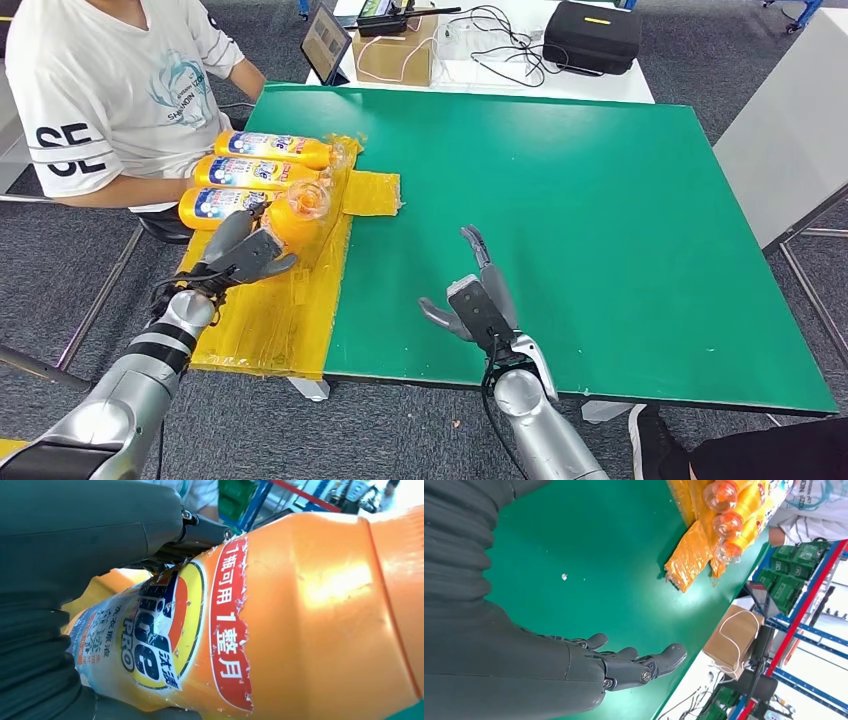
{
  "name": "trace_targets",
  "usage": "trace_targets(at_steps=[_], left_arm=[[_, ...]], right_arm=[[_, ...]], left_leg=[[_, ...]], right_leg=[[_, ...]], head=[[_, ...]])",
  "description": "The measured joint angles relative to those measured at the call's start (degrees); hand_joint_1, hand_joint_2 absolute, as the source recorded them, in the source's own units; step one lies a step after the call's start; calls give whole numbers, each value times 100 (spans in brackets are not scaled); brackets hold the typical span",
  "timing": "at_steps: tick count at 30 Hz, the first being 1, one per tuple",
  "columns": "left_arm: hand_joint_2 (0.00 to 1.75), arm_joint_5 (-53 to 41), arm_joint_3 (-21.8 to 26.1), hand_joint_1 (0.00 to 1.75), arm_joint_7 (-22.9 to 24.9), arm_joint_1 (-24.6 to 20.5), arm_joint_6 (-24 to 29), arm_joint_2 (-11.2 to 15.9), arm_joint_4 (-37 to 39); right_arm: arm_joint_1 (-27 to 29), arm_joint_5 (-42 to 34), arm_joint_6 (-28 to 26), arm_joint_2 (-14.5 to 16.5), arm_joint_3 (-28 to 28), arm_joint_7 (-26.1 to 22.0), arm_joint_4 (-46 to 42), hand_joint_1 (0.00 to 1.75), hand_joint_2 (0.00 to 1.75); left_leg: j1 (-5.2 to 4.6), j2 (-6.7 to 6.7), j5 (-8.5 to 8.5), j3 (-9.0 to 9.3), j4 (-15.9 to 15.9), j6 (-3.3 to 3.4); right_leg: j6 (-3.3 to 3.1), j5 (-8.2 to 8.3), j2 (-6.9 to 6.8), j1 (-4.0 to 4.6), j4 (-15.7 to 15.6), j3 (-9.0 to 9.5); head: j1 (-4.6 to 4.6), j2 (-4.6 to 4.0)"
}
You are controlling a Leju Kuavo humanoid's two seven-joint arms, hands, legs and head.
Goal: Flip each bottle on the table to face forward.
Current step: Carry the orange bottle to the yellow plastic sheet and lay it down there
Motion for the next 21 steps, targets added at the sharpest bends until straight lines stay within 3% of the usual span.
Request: trace_targets(at_steps=[6, 12, 15, 21], left_arm=[[175, -1503, -560, 175, 151, -512, 156, 250, 684], [175, -2844, -1524, 175, 1024, -857, 148, 302, 1345], [175, -3162, -1953, 175, 1278, -933, -4, 253, 1607], [175, -3291, -2425, 175, 1176, -1198, -369, 216, 1929]], right_arm=[[-3, -72, 159, 0, -38, -63, 3, 0, 175], [-25, -77, 280, 25, -57, -100, 38, 0, 175], [-72, -43, 333, 68, -57, -101, 96, 0, 175], [-223, -43, 394, 144, -56, -114, 263, 0, 175]], left_leg=[[0, 0, 3, 3, 0, -3], [-1, 0, 3, 3, 0, -3], [-1, -5, 3, 2, 0, -3], [-1, -16, 3, 9, -1, -3]], right_leg=[[0, 1, 0, 0, 2, 2], [0, 2, 0, -1, 2, 2], [0, 1, -3, -1, 1, 4], [0, -1, -10, -1, 1, 15]], head=[[0, 0], [0, 0], [0, -1], [-1, -1]])
